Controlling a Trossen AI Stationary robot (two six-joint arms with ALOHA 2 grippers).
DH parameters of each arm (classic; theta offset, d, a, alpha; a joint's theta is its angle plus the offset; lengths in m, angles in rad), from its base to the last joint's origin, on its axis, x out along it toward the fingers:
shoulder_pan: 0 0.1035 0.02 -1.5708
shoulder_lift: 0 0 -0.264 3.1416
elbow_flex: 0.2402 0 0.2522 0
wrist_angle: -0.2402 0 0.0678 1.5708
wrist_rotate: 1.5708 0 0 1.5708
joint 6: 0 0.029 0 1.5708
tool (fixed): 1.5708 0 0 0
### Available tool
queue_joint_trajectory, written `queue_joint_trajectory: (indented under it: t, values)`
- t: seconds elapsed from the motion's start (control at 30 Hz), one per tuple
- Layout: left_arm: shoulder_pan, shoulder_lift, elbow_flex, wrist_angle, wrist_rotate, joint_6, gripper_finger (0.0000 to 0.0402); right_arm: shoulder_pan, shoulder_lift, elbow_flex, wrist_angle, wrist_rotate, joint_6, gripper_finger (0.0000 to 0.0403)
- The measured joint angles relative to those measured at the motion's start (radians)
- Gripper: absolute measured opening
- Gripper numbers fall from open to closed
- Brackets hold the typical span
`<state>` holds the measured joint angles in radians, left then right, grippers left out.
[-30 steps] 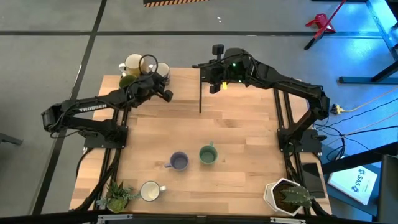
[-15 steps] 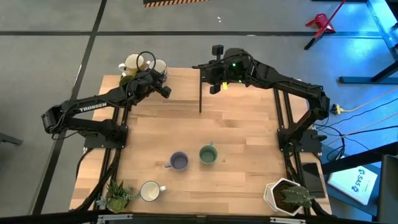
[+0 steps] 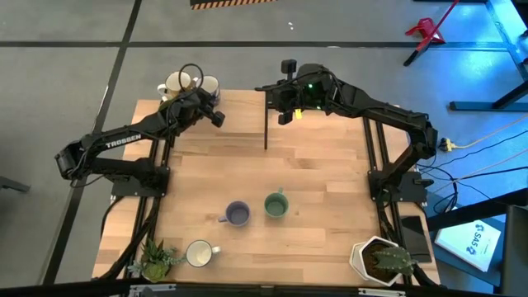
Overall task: Place coffee mugs
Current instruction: Put the top blue cup on the shelf, then put the blue cup on the shelf aligned with the other blue cup
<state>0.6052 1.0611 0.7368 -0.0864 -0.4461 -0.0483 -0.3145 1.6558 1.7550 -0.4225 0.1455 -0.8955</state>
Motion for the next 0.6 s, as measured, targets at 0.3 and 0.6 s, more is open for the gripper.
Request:
queue_joint_trajectory:
  t: [0.3,0.6]
  values:
    - [0.010,-0.003,0.000,0.055,0.098,0.014,0.0000,0.000,0.000,0.000,-0.009,0.000,0.000,0.0000]
    - [-0.112,-0.134,0.066,0.034,0.428,-0.059,0.0000,0.000,0.000,0.000,-0.040,0.000,0.000,0.0000]
